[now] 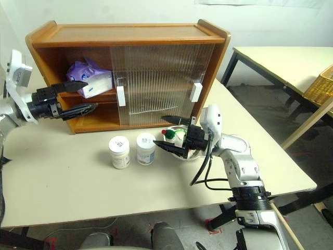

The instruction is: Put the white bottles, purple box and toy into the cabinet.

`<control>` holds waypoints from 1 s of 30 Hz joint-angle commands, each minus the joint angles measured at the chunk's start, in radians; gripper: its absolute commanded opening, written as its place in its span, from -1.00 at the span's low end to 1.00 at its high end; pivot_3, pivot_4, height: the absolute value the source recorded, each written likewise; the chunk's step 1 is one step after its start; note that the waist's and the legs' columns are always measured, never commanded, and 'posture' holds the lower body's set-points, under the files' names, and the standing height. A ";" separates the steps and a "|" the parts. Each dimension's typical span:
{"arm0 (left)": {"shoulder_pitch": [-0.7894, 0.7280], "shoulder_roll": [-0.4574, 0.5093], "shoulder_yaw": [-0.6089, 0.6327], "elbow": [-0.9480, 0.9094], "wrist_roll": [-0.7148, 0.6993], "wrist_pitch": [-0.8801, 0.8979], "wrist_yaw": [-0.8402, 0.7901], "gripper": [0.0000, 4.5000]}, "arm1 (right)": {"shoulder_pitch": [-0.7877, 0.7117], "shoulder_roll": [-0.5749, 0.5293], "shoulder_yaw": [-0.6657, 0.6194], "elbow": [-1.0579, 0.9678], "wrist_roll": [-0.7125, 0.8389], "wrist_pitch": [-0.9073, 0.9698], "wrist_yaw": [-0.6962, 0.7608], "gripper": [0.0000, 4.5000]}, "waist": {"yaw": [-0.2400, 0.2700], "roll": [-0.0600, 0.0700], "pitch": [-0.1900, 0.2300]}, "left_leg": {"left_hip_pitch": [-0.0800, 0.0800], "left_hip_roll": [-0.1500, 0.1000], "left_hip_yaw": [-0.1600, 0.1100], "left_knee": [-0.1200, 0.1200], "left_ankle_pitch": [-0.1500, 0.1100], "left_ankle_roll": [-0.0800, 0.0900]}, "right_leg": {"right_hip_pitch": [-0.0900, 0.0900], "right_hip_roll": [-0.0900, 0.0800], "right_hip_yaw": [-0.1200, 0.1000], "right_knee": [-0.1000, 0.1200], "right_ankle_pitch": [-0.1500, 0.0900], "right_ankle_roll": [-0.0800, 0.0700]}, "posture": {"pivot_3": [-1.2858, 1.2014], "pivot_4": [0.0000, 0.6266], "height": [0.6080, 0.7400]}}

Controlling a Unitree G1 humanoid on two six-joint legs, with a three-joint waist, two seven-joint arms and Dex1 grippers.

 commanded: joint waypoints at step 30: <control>0.068 -0.242 -0.019 0.111 0.181 -0.243 0.383 -0.99 | 0.013 -0.011 -0.006 -0.025 0.002 0.011 -0.018 1.00 | 0.004 -0.005 0.004 | 0.009 0.000 0.001 -0.002 -0.002 -0.002 | 0.007 0.000 0.002 -0.001 -0.006 0.009 | -0.06 -1.00 1.00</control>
